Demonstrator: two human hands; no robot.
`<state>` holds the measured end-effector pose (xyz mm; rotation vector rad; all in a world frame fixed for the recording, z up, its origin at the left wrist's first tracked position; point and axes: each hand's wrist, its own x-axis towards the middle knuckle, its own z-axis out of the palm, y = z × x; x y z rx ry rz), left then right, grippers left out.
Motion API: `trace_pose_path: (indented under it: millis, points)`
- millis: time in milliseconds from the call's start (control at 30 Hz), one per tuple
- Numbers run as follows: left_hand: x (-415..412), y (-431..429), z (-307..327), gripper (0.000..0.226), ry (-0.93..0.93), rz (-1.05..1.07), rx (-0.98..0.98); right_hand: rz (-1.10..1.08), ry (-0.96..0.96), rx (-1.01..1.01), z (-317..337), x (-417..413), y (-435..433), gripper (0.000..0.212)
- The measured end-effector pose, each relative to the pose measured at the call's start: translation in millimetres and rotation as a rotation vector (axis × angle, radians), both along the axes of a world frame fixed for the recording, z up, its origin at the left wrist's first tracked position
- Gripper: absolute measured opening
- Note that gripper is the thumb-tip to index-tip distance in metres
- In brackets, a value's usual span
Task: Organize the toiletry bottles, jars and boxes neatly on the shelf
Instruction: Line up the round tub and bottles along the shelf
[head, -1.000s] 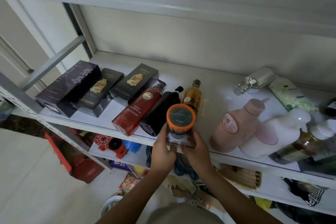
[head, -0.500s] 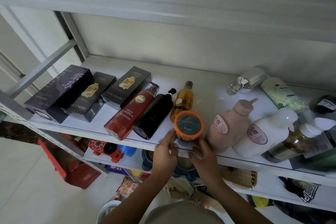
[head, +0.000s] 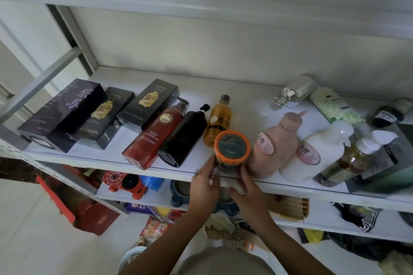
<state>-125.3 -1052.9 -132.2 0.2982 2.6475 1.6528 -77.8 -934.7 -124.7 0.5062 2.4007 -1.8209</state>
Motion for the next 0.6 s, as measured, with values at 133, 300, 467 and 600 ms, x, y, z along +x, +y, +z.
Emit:
trace_pose_path:
  millis: [133,300,467,600]
  points:
    - [3,3,-6,0.058,-0.020,-0.006,-0.027,-0.029,-0.009,-0.033,2,1,-1,0.072]
    - [5,6,-10,0.059,-0.004,0.025,-0.020,-0.048,-0.010,-0.045,0,2,0,0.070]
    - [6,7,-3,0.057,0.040,0.047,0.046,-0.047,-0.013,-0.063,-3,3,4,0.069]
    - [-5,-6,1,0.057,0.030,0.090,0.056,-0.068,-0.021,-0.067,-5,4,6,0.064]
